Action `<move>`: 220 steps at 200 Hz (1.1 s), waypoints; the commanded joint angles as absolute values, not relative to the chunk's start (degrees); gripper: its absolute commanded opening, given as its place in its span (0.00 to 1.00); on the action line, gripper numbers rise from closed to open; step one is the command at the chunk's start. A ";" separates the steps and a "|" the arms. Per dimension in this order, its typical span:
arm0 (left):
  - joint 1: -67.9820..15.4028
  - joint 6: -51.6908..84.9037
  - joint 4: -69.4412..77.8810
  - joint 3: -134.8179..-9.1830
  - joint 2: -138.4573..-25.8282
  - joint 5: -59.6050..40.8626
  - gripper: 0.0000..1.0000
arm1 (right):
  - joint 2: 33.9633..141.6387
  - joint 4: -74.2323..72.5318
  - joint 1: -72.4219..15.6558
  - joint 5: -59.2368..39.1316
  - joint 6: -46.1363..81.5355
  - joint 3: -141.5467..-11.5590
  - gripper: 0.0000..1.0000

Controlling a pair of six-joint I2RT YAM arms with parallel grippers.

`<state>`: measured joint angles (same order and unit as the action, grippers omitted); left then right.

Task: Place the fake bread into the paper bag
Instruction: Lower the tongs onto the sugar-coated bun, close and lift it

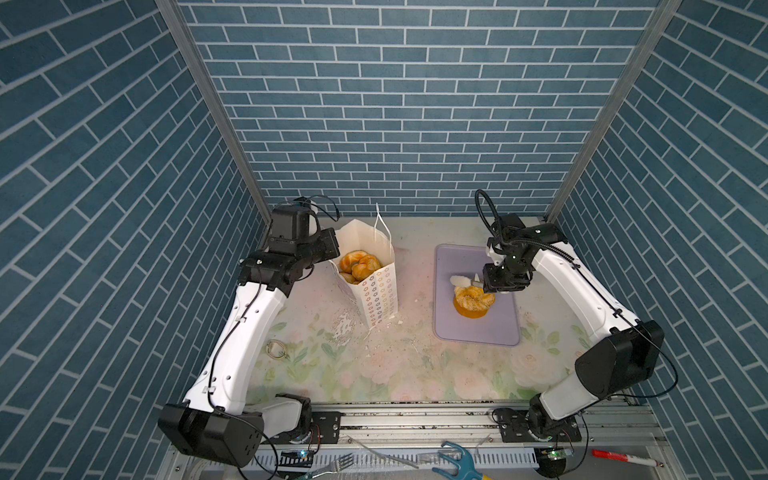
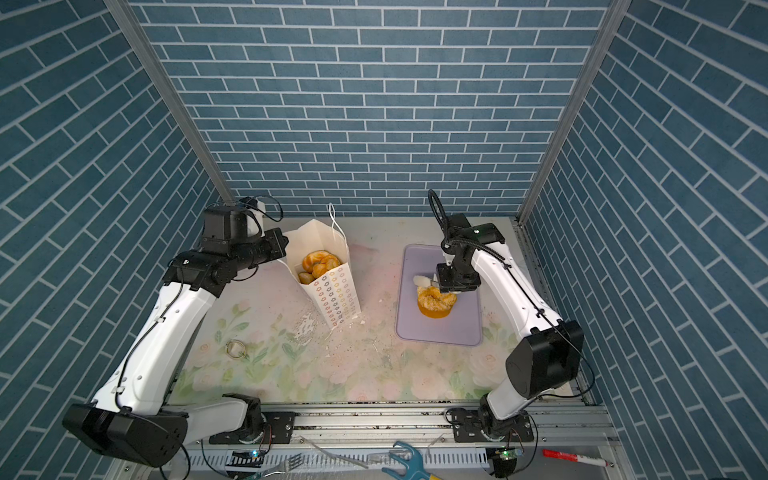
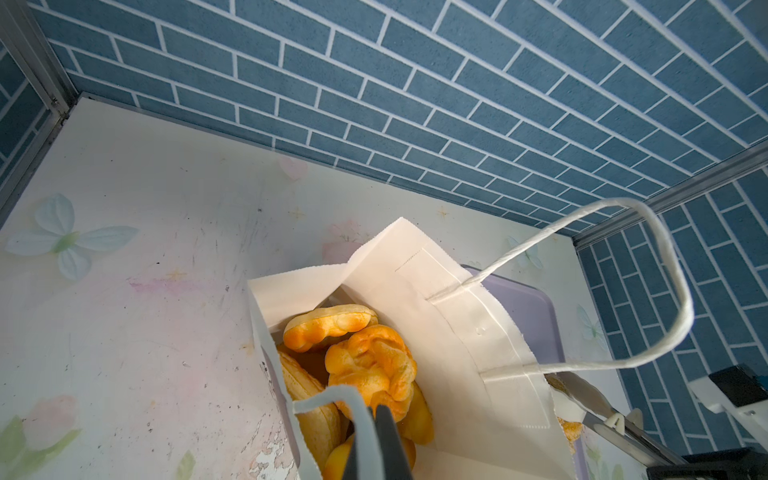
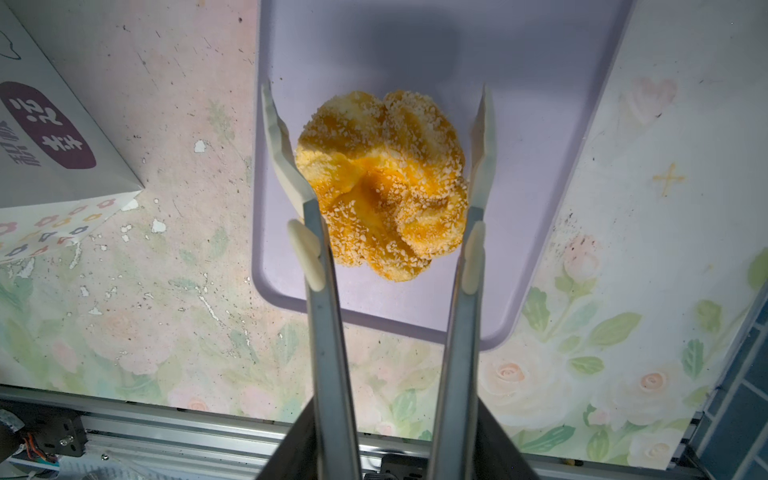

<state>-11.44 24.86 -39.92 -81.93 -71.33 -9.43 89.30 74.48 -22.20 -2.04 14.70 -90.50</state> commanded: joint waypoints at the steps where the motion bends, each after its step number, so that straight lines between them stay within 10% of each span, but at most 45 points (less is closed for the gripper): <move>1: -11.56 24.79 -39.92 -81.43 -70.31 -9.23 0.00 | 85.03 77.31 -22.65 -1.00 14.74 -89.08 0.53; 220: -11.54 24.44 -40.34 -81.55 -70.36 -8.88 0.00 | 85.49 74.26 -23.55 -1.19 15.82 -81.29 0.51</move>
